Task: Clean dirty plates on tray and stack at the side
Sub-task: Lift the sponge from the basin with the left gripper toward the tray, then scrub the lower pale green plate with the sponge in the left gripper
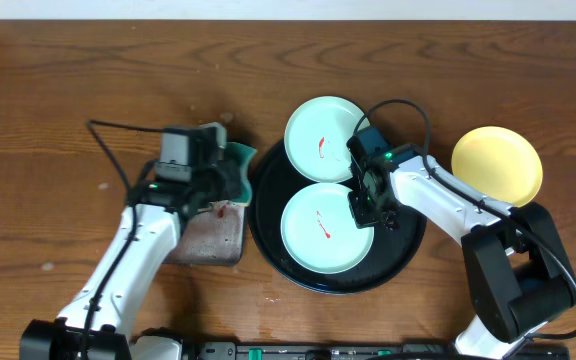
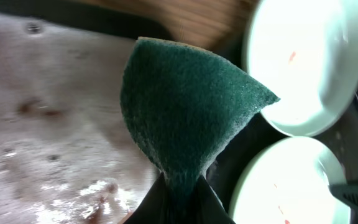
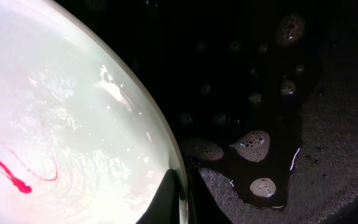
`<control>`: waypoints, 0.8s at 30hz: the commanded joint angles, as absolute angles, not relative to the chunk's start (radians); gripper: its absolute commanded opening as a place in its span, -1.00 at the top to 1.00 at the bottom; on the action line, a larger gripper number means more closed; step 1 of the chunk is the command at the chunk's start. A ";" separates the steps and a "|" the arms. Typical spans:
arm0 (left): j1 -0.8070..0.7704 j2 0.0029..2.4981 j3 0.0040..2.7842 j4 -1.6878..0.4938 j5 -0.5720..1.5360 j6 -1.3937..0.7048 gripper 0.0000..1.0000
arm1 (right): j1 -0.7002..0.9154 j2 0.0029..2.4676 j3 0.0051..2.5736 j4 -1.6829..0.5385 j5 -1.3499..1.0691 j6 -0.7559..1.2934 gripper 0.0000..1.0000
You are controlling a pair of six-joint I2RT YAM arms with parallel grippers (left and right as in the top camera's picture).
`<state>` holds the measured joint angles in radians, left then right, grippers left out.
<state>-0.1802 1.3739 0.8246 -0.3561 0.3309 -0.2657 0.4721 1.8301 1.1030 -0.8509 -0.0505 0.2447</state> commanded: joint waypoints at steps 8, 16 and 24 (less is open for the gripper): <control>-0.453 1.456 0.843 -0.286 0.306 -0.379 0.86 | 0.468 1.844 1.090 -0.868 -0.009 0.250 0.98; -0.627 1.584 0.843 -0.157 0.335 -0.524 0.86 | 0.468 1.844 1.090 -0.869 -0.009 0.250 0.98; -0.686 1.650 0.842 -0.109 0.319 -0.712 0.86 | 0.468 1.844 1.090 -0.869 -0.009 0.250 0.98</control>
